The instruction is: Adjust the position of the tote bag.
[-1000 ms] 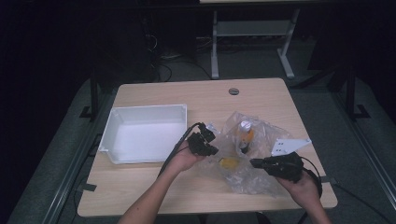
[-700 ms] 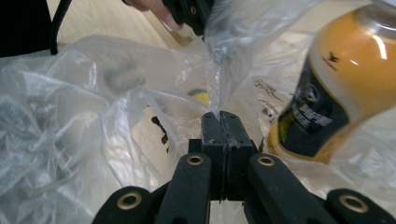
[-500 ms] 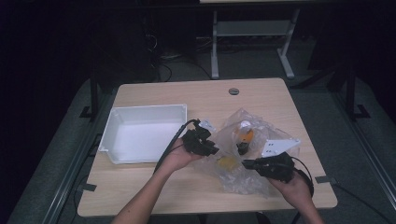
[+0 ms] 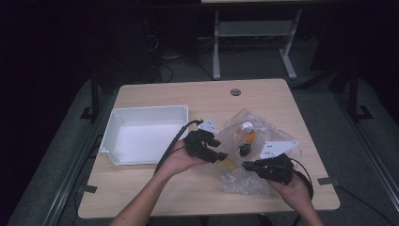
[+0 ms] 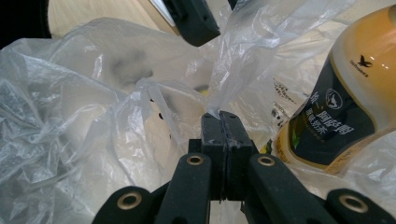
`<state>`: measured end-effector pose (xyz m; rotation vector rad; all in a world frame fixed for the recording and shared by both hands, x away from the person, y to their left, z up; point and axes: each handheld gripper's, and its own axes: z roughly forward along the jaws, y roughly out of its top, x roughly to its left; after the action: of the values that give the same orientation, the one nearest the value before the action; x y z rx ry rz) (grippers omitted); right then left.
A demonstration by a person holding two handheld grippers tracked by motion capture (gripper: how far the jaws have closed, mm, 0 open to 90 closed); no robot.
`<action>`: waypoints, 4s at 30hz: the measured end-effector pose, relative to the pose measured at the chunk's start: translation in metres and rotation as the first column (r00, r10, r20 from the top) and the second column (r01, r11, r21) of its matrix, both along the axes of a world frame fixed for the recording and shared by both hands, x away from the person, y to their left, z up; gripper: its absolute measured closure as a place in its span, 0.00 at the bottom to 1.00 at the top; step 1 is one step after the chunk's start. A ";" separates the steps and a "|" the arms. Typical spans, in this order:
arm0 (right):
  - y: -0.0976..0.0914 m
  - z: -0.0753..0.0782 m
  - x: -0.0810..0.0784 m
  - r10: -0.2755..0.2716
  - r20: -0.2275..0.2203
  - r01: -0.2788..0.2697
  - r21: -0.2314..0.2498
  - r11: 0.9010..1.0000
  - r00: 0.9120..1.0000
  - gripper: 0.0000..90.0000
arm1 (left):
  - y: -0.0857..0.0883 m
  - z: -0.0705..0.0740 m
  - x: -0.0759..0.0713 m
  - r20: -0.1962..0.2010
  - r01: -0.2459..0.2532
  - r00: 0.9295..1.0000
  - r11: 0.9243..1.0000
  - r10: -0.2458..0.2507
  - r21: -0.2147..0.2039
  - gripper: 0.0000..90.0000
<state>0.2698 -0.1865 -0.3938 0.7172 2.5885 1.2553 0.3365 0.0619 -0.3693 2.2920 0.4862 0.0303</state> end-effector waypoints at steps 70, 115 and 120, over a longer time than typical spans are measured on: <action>-0.028 0.029 -0.008 -0.032 0.044 0.027 0.112 0.993 0.999 0.65 | -0.016 0.016 -0.011 0.096 -0.055 0.994 0.998 0.054 0.006 1.00; -0.070 0.038 0.091 -0.062 -0.032 0.063 0.023 0.998 0.998 0.99 | 0.004 0.012 0.019 0.094 -0.094 0.992 0.994 0.089 0.053 1.00; -0.070 0.046 0.094 -0.067 -0.032 0.068 0.047 0.997 0.997 0.99 | 0.009 0.014 0.025 0.082 -0.119 0.990 0.992 0.116 0.037 1.00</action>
<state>0.3637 -0.2567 -0.3479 0.8313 2.5423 1.3006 0.3613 0.0704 -0.3552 2.2905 0.5832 0.1912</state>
